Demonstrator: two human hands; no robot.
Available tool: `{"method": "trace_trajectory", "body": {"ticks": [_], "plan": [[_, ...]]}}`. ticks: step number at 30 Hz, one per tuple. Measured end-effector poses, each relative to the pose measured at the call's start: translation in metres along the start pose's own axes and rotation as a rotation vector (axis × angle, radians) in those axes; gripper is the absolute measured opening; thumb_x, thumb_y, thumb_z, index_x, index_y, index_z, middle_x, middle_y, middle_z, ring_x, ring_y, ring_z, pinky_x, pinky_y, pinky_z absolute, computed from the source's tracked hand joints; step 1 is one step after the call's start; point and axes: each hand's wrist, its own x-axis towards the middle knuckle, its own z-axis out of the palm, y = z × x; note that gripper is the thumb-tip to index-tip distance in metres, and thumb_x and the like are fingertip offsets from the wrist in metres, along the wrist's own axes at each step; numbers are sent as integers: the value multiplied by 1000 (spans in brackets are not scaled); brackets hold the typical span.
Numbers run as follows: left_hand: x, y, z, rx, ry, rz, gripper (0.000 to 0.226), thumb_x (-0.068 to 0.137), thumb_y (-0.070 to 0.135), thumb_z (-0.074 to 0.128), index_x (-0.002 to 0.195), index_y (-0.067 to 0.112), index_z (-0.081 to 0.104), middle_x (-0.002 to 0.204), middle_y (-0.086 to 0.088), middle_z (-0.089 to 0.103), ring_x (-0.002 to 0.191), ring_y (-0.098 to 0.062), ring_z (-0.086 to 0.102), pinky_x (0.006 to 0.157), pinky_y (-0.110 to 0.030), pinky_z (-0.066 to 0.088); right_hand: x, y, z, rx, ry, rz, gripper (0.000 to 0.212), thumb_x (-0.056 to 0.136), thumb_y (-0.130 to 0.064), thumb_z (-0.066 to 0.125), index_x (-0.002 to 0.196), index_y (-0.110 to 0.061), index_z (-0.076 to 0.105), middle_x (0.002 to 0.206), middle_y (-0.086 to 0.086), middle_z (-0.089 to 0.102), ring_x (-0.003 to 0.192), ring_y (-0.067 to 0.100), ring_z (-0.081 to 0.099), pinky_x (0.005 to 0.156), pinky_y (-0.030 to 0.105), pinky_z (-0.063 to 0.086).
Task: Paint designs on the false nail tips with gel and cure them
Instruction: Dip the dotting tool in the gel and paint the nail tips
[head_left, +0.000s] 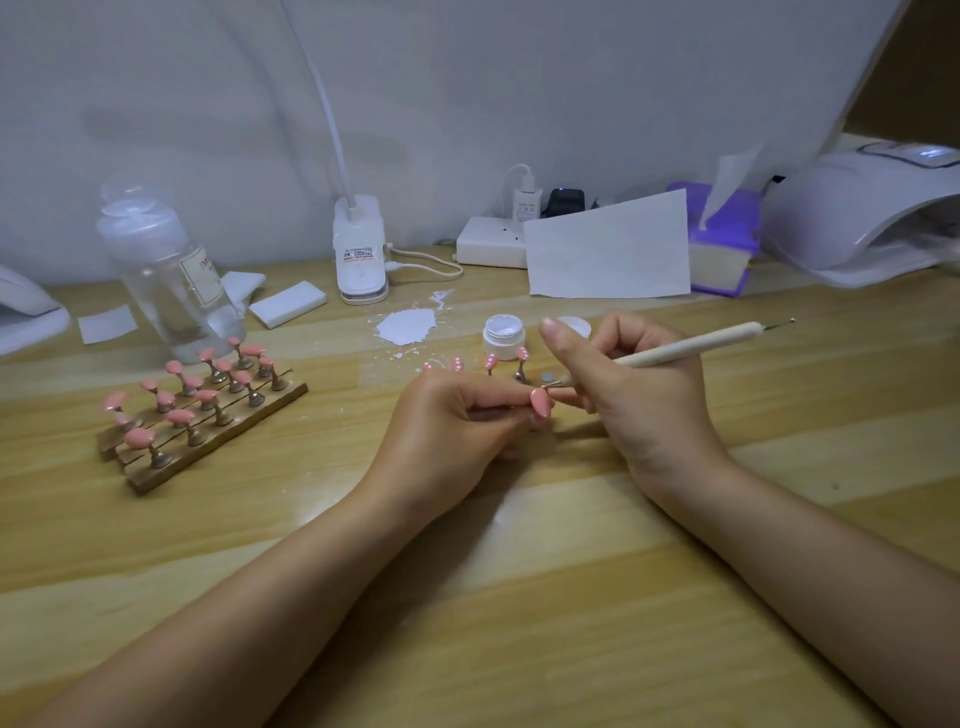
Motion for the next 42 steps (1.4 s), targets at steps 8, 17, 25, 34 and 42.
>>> {"method": "trace_trajectory", "body": {"ticks": [8, 17, 25, 34, 42], "plan": [[1, -2, 0, -12, -12, -62, 13, 82, 0, 64, 88, 5, 74, 82, 7, 72, 66, 12, 58, 53, -8, 46, 4, 6, -3, -84, -19, -38, 40, 76, -4, 65, 49, -9, 36, 33, -3, 40, 29, 3, 42, 39, 14, 37], [0, -1, 1, 38, -10, -34, 16, 81, -2, 63, 88, 7, 73, 66, 28, 65, 55, 14, 55, 54, -2, 41, 4, 7, -3, -106, -43, -30, 34, 72, 0, 60, 50, -8, 35, 30, -5, 40, 28, 1, 43, 40, 16, 39], [0, -1, 1, 37, -14, -23, 16, 81, 0, 64, 91, 10, 73, 69, 28, 65, 56, 15, 54, 55, -2, 42, 4, 6, -2, -89, -50, -22, 33, 71, -1, 60, 51, -8, 36, 30, -5, 40, 28, 2, 44, 40, 19, 43], [0, -1, 1, 49, -21, 2, 17, 80, -4, 63, 91, 5, 72, 78, 23, 66, 53, 17, 53, 61, 7, 35, 5, 8, -3, -117, -44, -17, 31, 70, -2, 60, 51, -7, 36, 31, -5, 41, 29, 2, 44, 43, 22, 45], [1, -6, 1, 34, -22, -20, 15, 81, 2, 65, 90, 10, 73, 81, 22, 68, 63, 17, 54, 57, -3, 44, 5, 8, -2, -119, -39, -18, 30, 70, 1, 59, 51, -7, 37, 30, -5, 40, 28, 2, 44, 41, 19, 44]]}}
